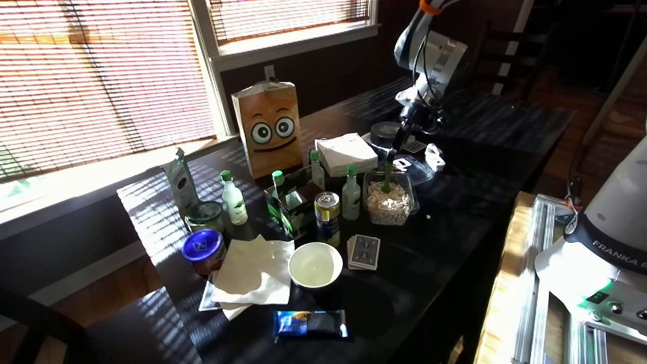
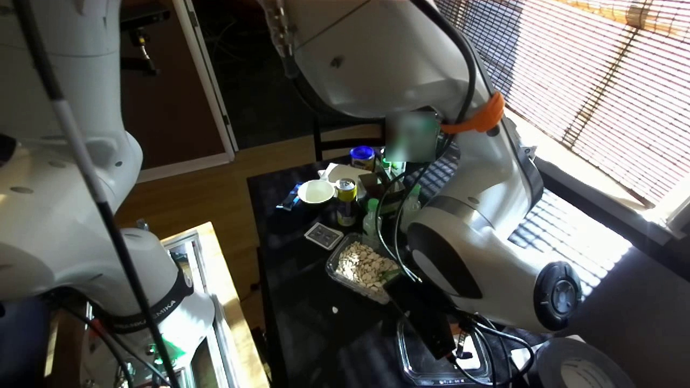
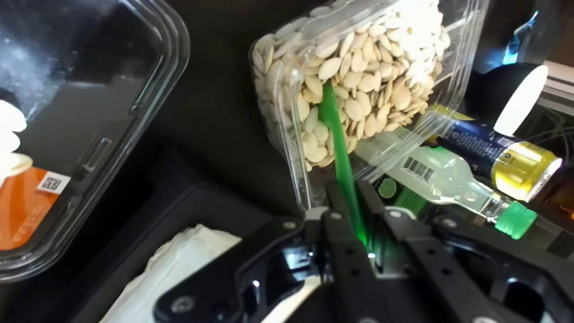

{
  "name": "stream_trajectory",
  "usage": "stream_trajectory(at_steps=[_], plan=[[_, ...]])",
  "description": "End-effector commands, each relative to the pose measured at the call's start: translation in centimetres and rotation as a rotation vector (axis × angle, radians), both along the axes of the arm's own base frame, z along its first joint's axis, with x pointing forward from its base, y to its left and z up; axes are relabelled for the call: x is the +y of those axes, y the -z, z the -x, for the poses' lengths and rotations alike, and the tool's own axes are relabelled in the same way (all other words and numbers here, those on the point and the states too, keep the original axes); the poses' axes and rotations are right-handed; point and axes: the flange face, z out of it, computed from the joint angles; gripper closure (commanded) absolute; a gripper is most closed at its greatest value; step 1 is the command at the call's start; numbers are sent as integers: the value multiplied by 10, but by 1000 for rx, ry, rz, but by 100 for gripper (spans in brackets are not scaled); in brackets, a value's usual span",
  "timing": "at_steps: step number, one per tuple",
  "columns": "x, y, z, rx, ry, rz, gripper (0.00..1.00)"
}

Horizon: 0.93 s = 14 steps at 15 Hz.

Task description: Transfer a spoonful of contents from the right bowl to the left bowl

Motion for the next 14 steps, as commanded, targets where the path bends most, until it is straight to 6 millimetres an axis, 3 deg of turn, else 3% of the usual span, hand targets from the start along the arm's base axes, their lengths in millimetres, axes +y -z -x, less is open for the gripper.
stream_trajectory(at_steps=[1, 8, 14], plan=[[-8, 28, -11, 126, 43, -90, 97], [-31, 60, -10, 350, 101, -367, 97], [-44, 63, -12, 395, 104, -556, 97]])
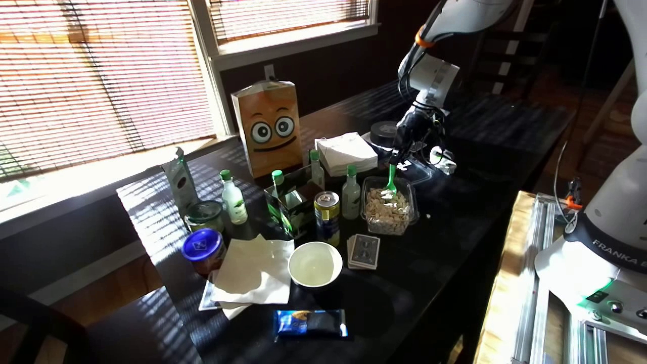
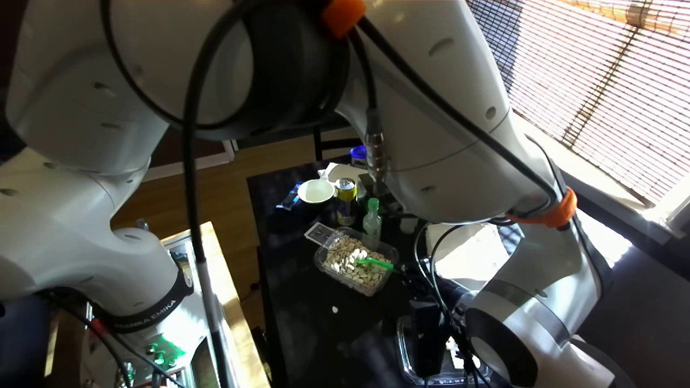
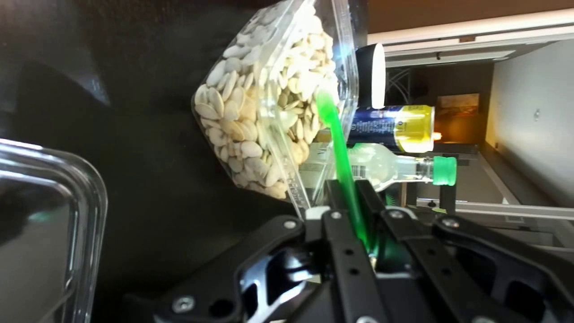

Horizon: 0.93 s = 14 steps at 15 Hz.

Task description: Transfer a spoonful of contents from the right bowl to the left bowl

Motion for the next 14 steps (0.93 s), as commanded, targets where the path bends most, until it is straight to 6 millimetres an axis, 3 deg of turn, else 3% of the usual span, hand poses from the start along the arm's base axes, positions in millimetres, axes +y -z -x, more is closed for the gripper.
stream_trajectory(at_steps=[1, 4, 14], plan=[[-8, 1, -10, 29, -3, -108, 97], [-9, -6, -10, 30, -12, -166, 97], [17, -76, 2, -92, 73, -183, 97]])
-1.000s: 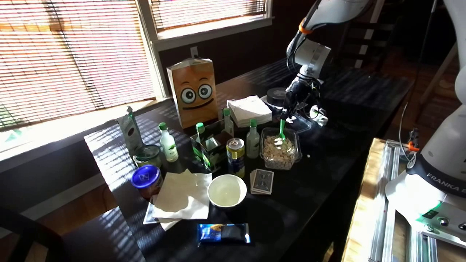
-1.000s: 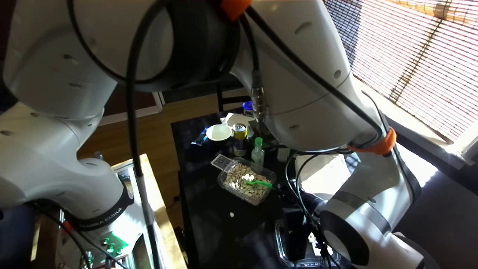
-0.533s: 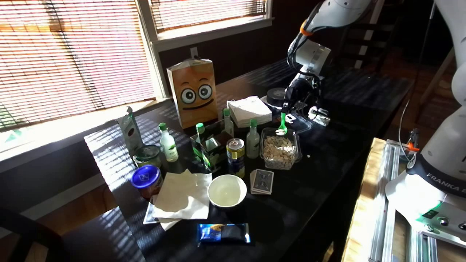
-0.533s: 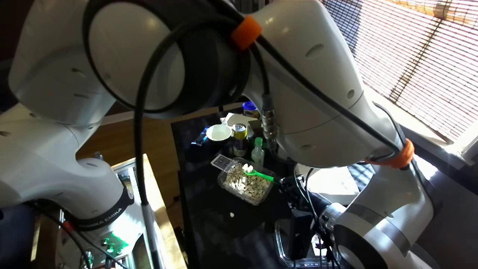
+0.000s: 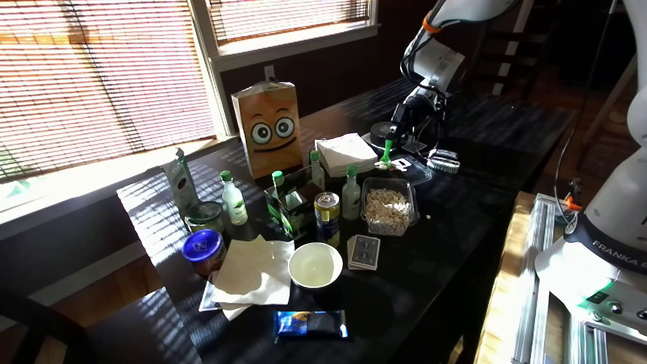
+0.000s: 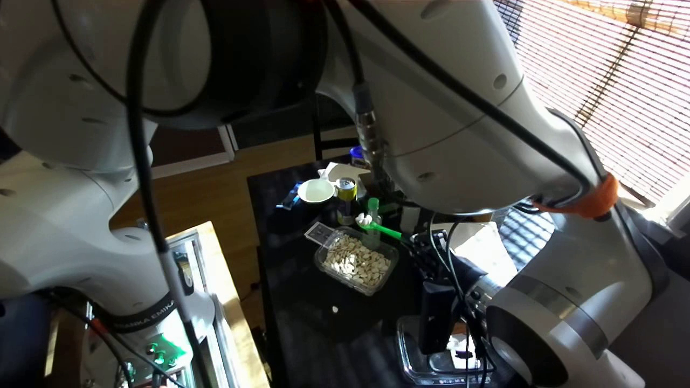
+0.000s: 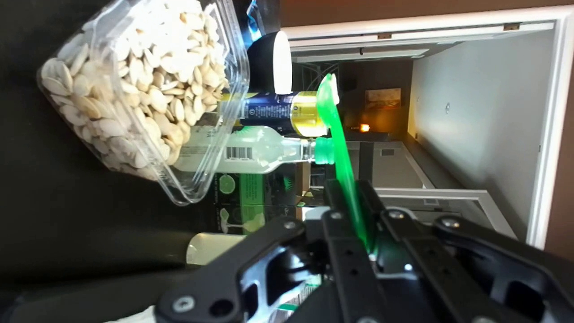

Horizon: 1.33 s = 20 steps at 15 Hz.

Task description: Transfer a spoonful of contents from the right bowl to the left bowl

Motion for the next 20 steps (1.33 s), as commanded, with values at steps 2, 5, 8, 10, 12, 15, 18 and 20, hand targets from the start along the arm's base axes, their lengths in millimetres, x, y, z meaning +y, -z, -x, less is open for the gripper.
stream_trajectory(at_steps=[2, 5, 8, 10, 12, 15, 18, 20], plan=[[26, -39, 16, -37, 60, -2, 97], [46, -51, 19, -32, 43, -2, 97], [42, -46, 13, -23, 6, -15, 89], [49, -49, 13, -23, -4, -18, 89], [53, -48, 16, -6, 21, 14, 97], [69, -44, 12, 2, 32, 44, 97], [93, -41, 5, 0, 29, 58, 97], [109, -41, -3, -11, 24, 47, 97]])
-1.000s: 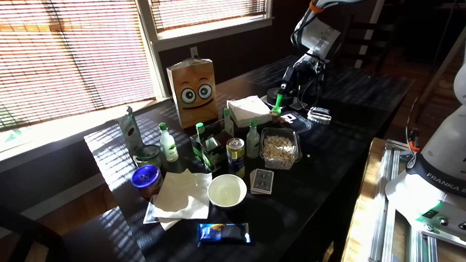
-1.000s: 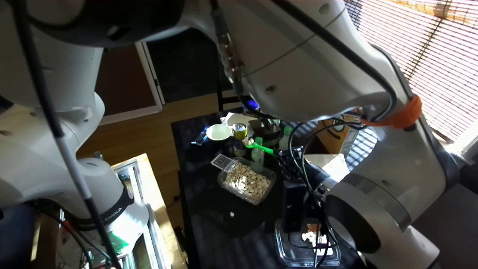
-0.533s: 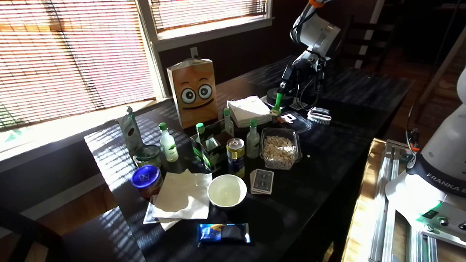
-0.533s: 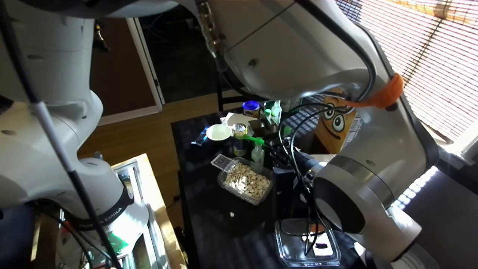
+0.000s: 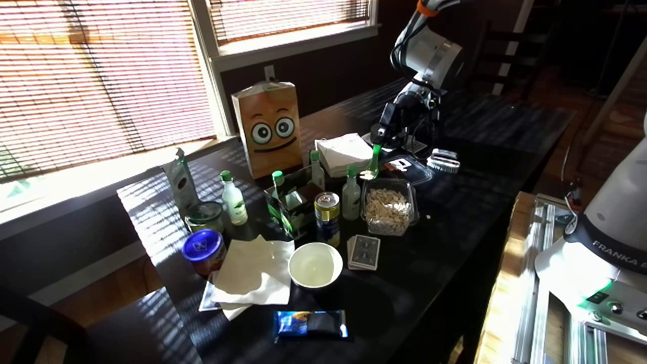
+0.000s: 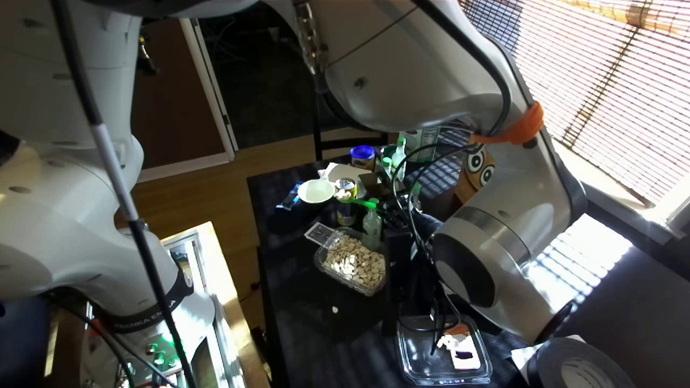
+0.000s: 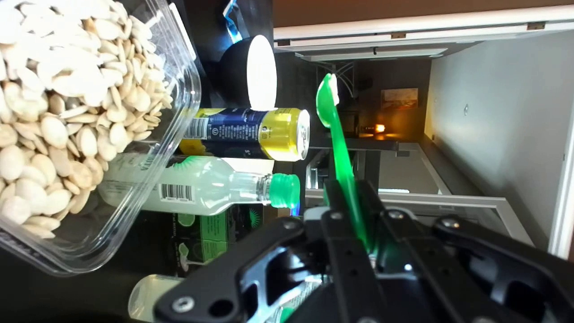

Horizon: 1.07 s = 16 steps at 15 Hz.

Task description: Transfer a spoonful of contents from the right bowl to the left bowl

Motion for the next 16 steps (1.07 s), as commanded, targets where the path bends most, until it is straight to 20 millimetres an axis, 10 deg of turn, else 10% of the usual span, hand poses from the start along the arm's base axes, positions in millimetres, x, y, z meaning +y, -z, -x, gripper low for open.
stream_trajectory(at_steps=[1, 16], plan=[[32, -10, -8, -12, 22, -10, 97], [77, -15, -9, -35, -14, -25, 97]])
